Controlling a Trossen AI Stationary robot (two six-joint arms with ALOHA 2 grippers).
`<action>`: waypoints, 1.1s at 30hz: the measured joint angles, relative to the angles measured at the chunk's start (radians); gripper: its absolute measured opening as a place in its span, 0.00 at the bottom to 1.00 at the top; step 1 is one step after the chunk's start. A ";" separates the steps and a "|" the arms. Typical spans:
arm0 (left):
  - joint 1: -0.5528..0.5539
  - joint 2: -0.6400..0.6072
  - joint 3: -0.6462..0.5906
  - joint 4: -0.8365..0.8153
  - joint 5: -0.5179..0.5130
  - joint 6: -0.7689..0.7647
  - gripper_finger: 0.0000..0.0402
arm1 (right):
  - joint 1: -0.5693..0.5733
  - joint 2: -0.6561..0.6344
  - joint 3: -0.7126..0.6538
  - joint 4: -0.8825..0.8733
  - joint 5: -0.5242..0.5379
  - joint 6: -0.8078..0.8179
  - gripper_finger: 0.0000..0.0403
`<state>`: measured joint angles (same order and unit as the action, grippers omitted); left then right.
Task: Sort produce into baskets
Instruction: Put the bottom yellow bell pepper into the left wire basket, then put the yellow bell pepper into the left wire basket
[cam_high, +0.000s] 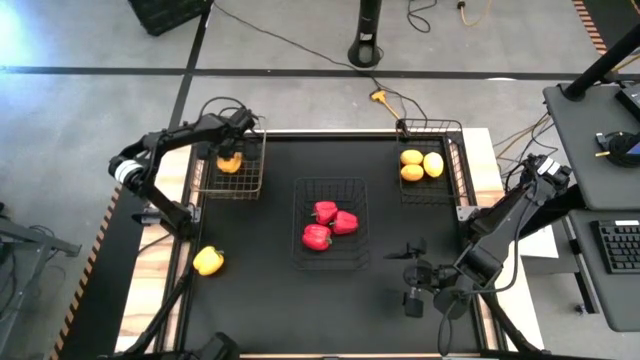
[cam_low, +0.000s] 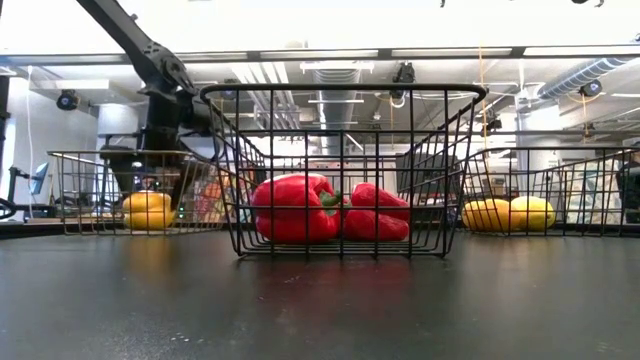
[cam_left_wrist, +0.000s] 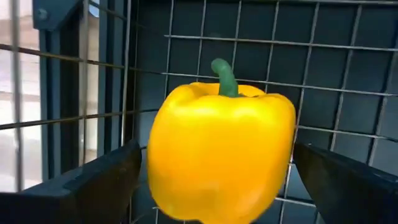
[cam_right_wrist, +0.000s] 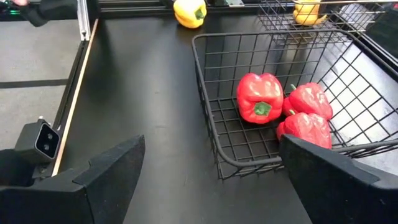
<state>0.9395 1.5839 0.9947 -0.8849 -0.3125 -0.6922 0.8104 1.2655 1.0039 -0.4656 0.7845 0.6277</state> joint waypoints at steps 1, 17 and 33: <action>-0.004 -0.004 0.007 -0.009 -0.001 0.000 0.99 | 0.000 0.000 0.000 0.000 0.000 0.000 0.90; -0.481 -0.232 0.354 -0.400 -0.038 0.024 0.99 | 0.000 0.000 0.000 0.000 0.000 -0.040 0.90; -1.502 -0.143 0.367 -0.461 -0.053 -0.441 0.99 | 0.019 0.000 0.000 0.003 -0.008 0.007 0.90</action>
<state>-0.5628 1.4412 1.3621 -1.3462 -0.3659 -1.1333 0.8298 1.2655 1.0039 -0.4622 0.7769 0.6348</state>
